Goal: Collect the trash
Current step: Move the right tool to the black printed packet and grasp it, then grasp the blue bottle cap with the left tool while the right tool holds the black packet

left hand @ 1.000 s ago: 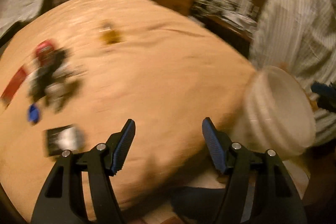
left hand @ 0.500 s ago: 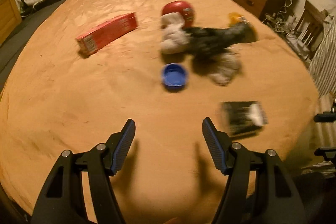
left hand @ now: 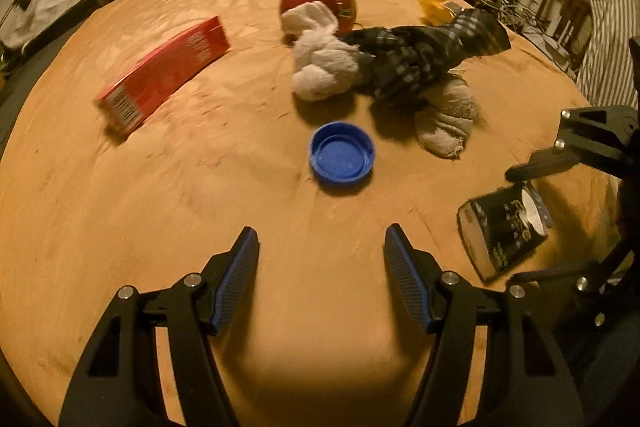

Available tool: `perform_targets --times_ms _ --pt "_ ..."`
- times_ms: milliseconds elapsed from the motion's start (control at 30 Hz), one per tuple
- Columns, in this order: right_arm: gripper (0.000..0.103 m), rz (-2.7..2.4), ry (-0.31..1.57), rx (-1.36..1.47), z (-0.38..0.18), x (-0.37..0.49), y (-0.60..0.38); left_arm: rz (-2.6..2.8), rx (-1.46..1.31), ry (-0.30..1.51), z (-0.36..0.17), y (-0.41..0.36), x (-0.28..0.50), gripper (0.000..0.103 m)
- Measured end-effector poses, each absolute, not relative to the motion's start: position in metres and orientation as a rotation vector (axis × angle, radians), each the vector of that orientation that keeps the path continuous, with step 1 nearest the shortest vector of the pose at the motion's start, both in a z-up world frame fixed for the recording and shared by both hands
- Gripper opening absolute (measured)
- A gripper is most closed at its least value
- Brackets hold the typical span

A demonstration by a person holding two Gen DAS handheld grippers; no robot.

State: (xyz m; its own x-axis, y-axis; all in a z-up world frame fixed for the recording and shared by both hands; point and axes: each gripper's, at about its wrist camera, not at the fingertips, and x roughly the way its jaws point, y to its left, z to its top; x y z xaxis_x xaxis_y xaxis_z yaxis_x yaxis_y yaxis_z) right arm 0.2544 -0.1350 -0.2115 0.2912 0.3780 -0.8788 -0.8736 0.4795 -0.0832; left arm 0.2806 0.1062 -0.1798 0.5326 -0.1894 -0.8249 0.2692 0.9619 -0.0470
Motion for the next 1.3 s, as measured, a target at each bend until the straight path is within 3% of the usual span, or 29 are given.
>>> perform_targets --times_ms 133,333,467,567,700,767,967,1300 --pt "0.049 0.791 0.950 -0.547 -0.208 0.256 -0.160 -0.289 0.092 0.957 -0.183 0.096 0.289 0.063" --pt "0.051 0.595 1.035 -0.334 -0.203 0.249 -0.218 -0.273 0.060 0.937 -0.184 0.087 0.302 0.063" --pt "0.063 0.627 1.025 -0.371 -0.197 0.236 -0.215 -0.251 0.032 0.933 -0.183 0.082 0.309 0.054" --pt "0.066 0.644 1.008 -0.415 -0.189 0.235 -0.205 -0.229 0.020 0.931 -0.183 0.081 0.312 0.039" --pt "0.066 0.647 1.037 -0.496 -0.201 0.249 -0.183 -0.214 0.026 0.924 -0.183 0.079 0.311 0.038" --pt "0.056 0.647 1.059 -0.523 -0.210 0.252 -0.181 -0.206 0.055 0.919 -0.184 0.074 0.308 0.038" --pt "0.044 0.632 1.029 -0.485 -0.209 0.244 -0.183 -0.182 0.076 0.900 -0.182 0.064 0.299 0.037" --pt "0.043 0.532 0.817 -0.207 -0.158 0.213 -0.220 -0.022 0.025 0.756 -0.130 0.063 0.231 0.037"
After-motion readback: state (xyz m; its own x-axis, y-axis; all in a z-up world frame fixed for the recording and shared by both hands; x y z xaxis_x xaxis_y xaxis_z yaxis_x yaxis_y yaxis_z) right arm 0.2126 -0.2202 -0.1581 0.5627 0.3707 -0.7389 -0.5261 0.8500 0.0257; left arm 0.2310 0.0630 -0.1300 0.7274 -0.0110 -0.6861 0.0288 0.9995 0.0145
